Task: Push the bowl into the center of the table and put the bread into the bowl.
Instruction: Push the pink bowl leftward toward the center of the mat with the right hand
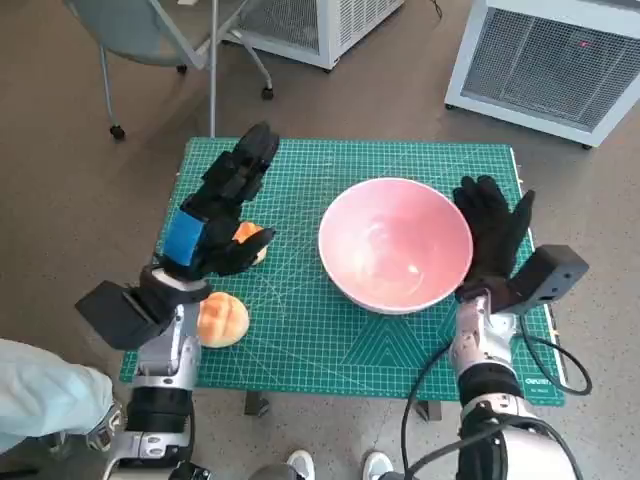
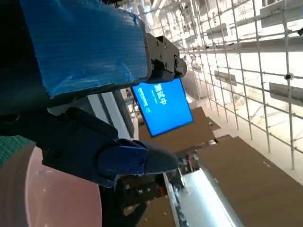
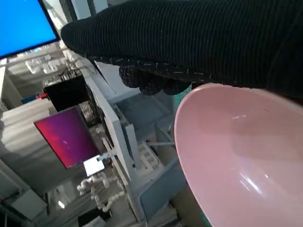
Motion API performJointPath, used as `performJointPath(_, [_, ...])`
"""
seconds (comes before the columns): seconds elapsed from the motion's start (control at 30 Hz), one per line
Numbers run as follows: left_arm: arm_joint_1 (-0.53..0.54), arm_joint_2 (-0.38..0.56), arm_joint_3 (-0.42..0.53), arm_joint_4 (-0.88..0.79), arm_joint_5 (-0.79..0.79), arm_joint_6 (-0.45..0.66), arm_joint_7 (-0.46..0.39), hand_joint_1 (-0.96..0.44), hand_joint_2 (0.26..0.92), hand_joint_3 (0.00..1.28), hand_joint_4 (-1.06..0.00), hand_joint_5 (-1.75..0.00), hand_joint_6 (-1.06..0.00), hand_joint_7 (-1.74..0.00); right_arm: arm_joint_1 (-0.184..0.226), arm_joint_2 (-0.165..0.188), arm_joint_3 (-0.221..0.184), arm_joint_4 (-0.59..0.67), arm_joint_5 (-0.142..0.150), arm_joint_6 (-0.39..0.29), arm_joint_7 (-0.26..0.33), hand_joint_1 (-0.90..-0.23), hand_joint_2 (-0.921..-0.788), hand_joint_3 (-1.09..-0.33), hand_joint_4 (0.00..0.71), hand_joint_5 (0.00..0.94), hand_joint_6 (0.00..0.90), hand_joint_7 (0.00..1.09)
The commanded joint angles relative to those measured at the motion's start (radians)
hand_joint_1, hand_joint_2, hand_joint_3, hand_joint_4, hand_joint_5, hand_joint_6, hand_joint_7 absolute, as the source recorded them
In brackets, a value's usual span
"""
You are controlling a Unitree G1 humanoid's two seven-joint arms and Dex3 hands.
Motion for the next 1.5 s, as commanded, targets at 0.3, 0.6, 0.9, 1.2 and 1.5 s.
performJointPath(0.3, [0.058,0.015,0.011,-0.074,0.039,-0.006,0.059,-0.66,0.921,0.31,-0.18,0.0,-0.28,-0.04,-0.046,0.051,0.026,0.024,-0.031,0.054,-0.007,-0.548,-0.921,-0.84,0.294,0.006,0.273,0.38])
performJointPath(0.6, [0.075,0.014,0.012,-0.09,0.034,-0.006,0.065,-0.66,0.921,0.32,-0.18,0.0,-0.28,-0.03,-0.069,0.071,0.042,0.032,-0.05,0.079,-0.01,-0.552,-0.921,-0.856,0.298,0.003,0.279,0.35])
performJointPath(0.9, [0.078,0.006,0.007,-0.088,0.04,-0.009,0.079,-0.65,0.921,0.32,-0.17,0.0,-0.28,-0.03,-0.09,0.077,0.024,0.035,-0.041,0.113,0.011,-0.56,-0.921,-0.835,0.265,0.0,0.28,0.33])
performJointPath(1.2, [0.076,0.002,0.002,-0.08,0.038,-0.005,0.082,-0.65,0.921,0.33,-0.17,0.0,-0.28,-0.03,-0.088,0.029,0.054,0.026,-0.089,0.091,-0.004,-0.55,-0.921,-0.808,0.256,0.006,0.285,0.33])
performJointPath(1.5, [0.059,0.0,0.003,-0.061,0.03,-0.006,0.076,-0.65,0.921,0.33,-0.17,0.0,-0.28,-0.03,-0.07,-0.007,0.083,-0.017,-0.117,-0.048,0.035,-0.596,-0.921,-0.803,0.262,0.007,0.271,0.32])
